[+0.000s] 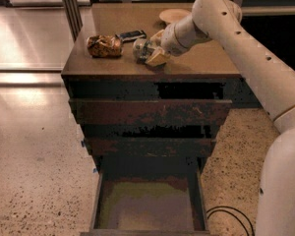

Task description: Pick 7up can from bottom drawer and place on counter

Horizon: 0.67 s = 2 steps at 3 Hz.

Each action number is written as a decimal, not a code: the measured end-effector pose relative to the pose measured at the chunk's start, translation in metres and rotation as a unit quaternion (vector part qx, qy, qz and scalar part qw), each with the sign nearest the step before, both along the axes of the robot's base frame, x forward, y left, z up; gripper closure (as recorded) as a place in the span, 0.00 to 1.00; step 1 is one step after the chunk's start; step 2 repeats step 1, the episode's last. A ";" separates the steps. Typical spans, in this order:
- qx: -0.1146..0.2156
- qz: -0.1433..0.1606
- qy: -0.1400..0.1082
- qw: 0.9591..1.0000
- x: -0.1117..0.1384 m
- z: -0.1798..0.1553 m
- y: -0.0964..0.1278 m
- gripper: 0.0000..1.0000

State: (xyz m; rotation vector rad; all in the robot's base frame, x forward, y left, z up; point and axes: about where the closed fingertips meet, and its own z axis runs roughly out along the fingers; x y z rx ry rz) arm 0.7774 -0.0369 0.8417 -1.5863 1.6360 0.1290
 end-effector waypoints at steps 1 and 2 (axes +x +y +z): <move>0.000 0.000 0.000 1.000 0.000 0.000 0.000 0.00; 0.000 0.000 0.000 1.000 0.000 0.000 0.000 0.00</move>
Offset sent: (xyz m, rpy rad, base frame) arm 0.0000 0.0000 0.0000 0.0000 0.0000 0.0000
